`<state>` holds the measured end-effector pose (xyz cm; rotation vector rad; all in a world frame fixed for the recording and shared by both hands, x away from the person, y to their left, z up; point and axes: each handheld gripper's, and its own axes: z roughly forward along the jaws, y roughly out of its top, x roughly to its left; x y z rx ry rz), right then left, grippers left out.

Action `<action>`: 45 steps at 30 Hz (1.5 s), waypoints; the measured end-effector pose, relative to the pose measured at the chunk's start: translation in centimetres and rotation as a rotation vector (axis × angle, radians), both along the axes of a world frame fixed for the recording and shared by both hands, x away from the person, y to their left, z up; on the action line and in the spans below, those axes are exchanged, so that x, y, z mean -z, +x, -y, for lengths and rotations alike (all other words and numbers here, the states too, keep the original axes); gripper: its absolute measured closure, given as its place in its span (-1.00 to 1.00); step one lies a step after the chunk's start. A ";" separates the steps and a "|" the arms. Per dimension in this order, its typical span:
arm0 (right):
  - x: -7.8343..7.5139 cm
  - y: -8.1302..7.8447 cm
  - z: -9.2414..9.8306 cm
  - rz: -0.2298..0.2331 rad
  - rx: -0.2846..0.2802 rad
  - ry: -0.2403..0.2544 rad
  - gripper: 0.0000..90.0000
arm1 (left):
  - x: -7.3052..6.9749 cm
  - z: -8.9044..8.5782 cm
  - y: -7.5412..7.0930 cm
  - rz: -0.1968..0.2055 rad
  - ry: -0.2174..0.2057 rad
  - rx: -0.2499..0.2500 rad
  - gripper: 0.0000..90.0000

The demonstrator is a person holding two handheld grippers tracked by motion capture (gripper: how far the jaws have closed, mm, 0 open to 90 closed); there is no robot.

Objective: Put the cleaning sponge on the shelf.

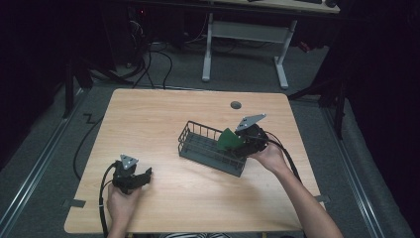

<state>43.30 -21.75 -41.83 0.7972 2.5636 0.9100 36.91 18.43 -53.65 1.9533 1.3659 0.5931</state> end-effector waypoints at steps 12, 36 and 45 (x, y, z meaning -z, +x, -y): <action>0.5 -0.3 -0.6 -0.024 -0.022 0.002 -0.28 | 0.0 0.0 0.0 0.000 0.000 0.000 -0.36; -2.5 -2.4 4.7 0.027 0.197 0.186 -0.21 | 0.0 0.0 0.0 0.000 -0.004 0.000 -0.35; -3.0 -4.0 7.3 0.040 0.269 0.230 -0.19 | 0.0 0.0 0.0 0.001 -0.004 0.000 -0.35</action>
